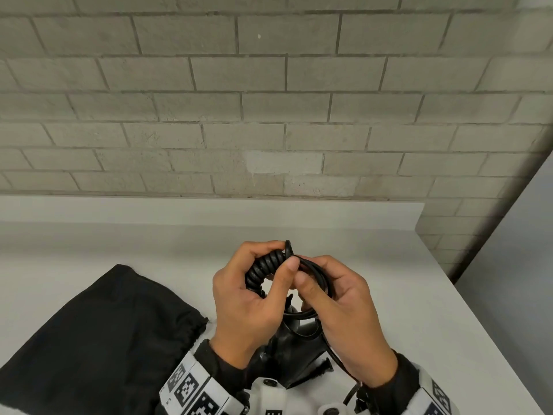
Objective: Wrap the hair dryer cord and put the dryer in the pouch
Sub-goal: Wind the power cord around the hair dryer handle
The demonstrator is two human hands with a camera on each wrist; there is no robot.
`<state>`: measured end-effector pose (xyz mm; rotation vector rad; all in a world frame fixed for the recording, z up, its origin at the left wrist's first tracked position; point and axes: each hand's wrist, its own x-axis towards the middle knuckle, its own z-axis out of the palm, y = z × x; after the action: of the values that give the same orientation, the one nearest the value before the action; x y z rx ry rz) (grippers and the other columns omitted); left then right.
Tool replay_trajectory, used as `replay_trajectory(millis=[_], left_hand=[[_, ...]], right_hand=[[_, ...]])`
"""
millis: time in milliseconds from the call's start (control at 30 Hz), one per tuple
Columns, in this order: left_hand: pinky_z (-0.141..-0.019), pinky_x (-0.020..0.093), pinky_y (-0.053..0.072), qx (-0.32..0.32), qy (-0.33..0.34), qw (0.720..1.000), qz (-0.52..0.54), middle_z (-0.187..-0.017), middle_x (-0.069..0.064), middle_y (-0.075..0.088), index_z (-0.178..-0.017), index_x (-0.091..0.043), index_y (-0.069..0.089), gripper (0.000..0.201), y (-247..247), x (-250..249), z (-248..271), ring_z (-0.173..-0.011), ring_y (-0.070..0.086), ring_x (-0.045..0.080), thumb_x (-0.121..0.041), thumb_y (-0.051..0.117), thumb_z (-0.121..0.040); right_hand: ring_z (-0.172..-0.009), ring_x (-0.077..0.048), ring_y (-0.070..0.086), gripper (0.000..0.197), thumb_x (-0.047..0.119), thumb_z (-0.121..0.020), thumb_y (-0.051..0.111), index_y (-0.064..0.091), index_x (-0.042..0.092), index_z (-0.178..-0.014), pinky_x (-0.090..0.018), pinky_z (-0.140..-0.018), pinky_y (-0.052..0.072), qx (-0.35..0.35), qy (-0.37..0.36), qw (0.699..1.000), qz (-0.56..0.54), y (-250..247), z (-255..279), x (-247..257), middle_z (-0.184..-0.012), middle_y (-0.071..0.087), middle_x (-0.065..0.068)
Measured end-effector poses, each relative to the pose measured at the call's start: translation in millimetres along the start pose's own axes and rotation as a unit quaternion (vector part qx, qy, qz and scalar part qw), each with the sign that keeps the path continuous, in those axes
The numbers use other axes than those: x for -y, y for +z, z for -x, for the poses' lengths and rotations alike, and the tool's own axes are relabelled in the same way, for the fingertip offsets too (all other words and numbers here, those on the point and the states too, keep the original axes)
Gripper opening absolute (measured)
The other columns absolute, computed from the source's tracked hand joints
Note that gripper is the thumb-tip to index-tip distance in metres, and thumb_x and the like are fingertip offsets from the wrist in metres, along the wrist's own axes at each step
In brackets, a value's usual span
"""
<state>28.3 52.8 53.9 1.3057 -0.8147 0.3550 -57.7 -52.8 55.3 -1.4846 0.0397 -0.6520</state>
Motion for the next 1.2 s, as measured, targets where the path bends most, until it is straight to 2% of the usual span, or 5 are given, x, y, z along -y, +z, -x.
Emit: replay_trajectory(millis=[433,767,900,1033,1200], left_hand=[[-0.089,0.022,0.053,0.151,-0.097,0.983,-0.035,-0.102,-0.009,0.073,-0.116,-0.027,0.069,0.027,-11.3,-11.4,-14.5,-0.100,0.068,0.009,-0.029,0.071,-0.090],[-0.078,0.012,0.048,0.119,-0.150,0.981,0.016,-0.084,-0.008,0.072,-0.115,-0.028,0.066,0.026,-3.6,-20.0,-13.4,-0.082,0.066,0.003,-0.029,0.064,-0.089],[-0.082,0.016,0.050,0.110,-0.149,0.982,0.039,-0.084,0.005,0.072,-0.124,-0.040,0.059,0.033,-3.4,-19.1,-12.4,-0.084,0.068,0.016,-0.032,0.061,-0.092],[-0.077,0.019,0.051,0.096,-0.120,0.987,0.047,-0.079,0.002,0.070,-0.106,-0.025,0.070,0.015,-0.2,-16.5,-11.8,-0.079,0.067,0.013,-0.022,0.061,-0.094],[-0.076,0.016,0.052,0.101,-0.089,0.991,0.028,-0.086,-0.007,0.070,-0.101,-0.022,0.069,0.018,-0.6,-13.4,-14.1,-0.080,0.067,0.008,-0.012,0.072,-0.087]], right_hand=[[-0.074,-0.017,0.071,0.003,0.017,-0.085,0.074,0.073,0.014,-0.085,-0.027,-0.076,0.055,0.056,0.000,0.991,0.120,-25.6,-11.2,2.9,-0.074,0.075,-0.004],[-0.081,-0.010,0.066,0.022,0.021,-0.078,0.081,0.071,0.027,-0.097,-0.029,-0.075,0.055,-0.006,-0.070,0.976,0.206,-19.1,-9.6,-0.4,-0.089,0.072,0.011],[-0.078,-0.014,0.051,0.022,0.030,-0.077,0.081,0.066,0.022,-0.091,-0.025,-0.065,0.045,-0.149,-0.275,0.859,0.405,-15.2,-3.1,-14.1,-0.094,0.054,-0.001],[-0.064,-0.020,0.045,0.025,0.044,-0.091,0.065,0.075,0.022,-0.087,-0.027,-0.049,0.035,-0.182,-0.280,0.767,0.548,-8.2,1.0,-25.2,-0.078,0.054,-0.006],[-0.072,-0.011,0.050,0.042,0.059,-0.092,0.046,0.072,0.028,-0.079,-0.025,-0.050,0.044,-0.148,-0.104,0.884,0.431,5.0,6.3,-17.0,-0.085,0.046,0.008]])
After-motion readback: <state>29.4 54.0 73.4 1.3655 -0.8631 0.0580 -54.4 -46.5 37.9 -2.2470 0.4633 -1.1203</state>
